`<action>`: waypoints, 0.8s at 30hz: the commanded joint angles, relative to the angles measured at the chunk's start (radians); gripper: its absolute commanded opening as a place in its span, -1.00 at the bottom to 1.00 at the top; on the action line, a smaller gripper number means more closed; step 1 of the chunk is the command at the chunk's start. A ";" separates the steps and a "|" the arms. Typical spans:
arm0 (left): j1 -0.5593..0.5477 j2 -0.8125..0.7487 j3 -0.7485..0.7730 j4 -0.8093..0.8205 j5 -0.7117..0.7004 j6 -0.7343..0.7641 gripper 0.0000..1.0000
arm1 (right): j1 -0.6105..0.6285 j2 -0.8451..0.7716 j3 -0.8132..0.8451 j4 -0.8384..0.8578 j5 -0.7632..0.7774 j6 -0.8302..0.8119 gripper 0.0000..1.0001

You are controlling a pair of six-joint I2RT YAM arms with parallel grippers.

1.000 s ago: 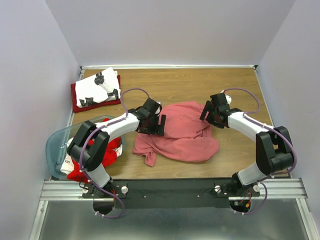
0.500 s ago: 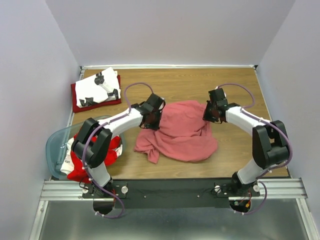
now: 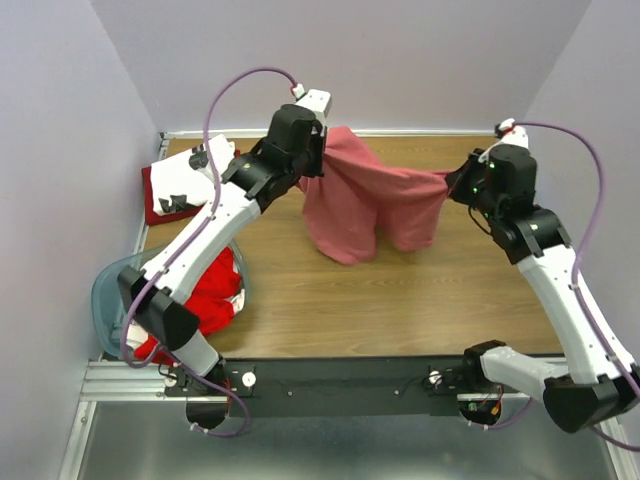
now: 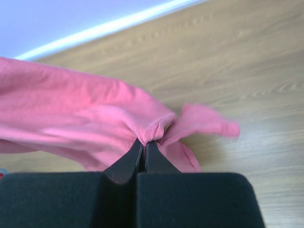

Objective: Fold and stack the t-shirts
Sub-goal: Flatten the tshirt out

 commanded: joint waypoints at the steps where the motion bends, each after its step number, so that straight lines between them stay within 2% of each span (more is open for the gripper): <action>1: 0.011 -0.119 0.045 -0.007 -0.065 0.061 -1.00 | -0.007 -0.083 0.082 -0.080 0.089 -0.017 -0.99; 8: 0.016 -0.245 0.124 0.054 -0.085 0.119 -1.00 | -0.007 -0.151 0.250 -0.084 0.172 -0.069 -0.99; 13: 0.019 -0.230 0.128 0.094 -0.013 0.181 -1.00 | -0.007 -0.119 0.292 -0.082 0.284 -0.083 -0.99; 16: 0.034 -0.149 0.122 0.117 0.011 0.208 -1.00 | -0.007 -0.062 0.263 -0.079 0.377 -0.098 -0.99; 18: 0.062 -0.041 0.133 0.132 0.033 0.219 -1.00 | -0.007 -0.022 0.201 -0.048 0.449 -0.109 -0.99; 19: 0.072 0.052 0.177 0.126 0.045 0.225 -0.94 | -0.008 0.024 0.179 -0.026 0.475 -0.104 -0.99; 21: 0.097 0.155 0.238 0.120 0.071 0.216 -0.35 | -0.019 0.082 0.140 -0.015 0.535 -0.074 -0.99; 22: 0.100 0.212 0.281 0.110 0.073 0.210 0.00 | -0.052 0.111 0.111 -0.010 0.532 -0.029 -0.98; 23: 0.100 0.320 0.400 0.049 0.042 0.184 0.46 | -0.074 0.175 0.096 0.004 0.478 -0.006 -0.90; 24: 0.100 0.371 0.473 0.002 0.027 0.152 0.52 | -0.102 0.203 0.087 0.010 0.439 0.015 -0.59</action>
